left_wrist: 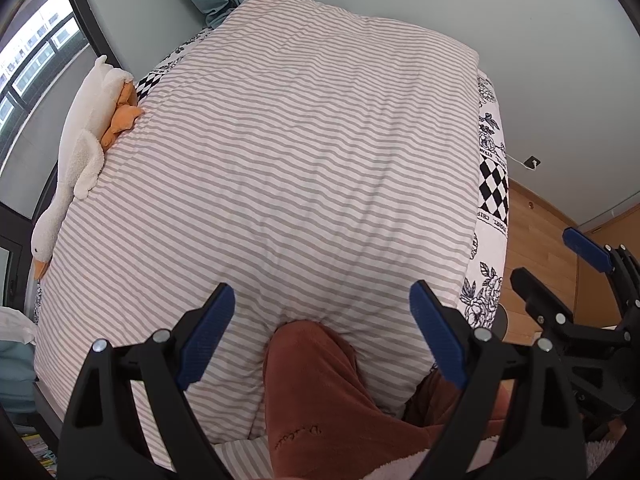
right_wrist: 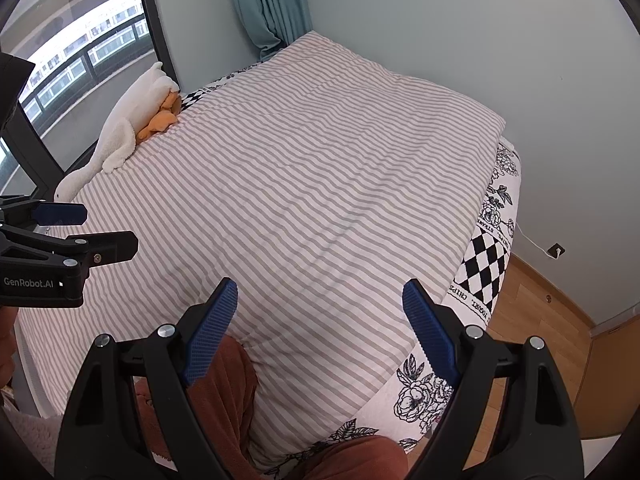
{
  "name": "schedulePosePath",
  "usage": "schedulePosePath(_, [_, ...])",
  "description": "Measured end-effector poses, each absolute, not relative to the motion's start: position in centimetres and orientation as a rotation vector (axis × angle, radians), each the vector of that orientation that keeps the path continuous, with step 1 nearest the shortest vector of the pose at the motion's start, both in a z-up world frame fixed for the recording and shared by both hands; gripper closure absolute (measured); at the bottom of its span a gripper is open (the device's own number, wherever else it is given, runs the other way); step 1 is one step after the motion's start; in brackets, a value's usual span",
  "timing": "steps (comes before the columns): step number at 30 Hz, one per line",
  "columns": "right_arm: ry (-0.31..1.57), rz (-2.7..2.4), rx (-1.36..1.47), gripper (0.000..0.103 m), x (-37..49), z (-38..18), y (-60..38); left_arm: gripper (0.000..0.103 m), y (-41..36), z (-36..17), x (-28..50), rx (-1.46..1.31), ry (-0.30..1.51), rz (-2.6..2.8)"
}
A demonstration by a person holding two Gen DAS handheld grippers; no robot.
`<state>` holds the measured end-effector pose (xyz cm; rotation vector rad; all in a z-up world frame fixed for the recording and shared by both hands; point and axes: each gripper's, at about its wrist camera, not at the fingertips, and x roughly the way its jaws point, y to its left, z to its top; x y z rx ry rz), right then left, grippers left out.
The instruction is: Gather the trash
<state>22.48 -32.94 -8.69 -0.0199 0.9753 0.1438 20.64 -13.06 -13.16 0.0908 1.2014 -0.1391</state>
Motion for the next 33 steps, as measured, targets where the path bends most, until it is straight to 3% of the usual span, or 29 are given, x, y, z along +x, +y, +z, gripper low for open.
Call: schedulePosePath(33, [0.981,0.154,-0.035,0.021,24.1,-8.7,-33.2,0.014,-13.8,-12.0,21.8,0.095,1.177,-0.114])
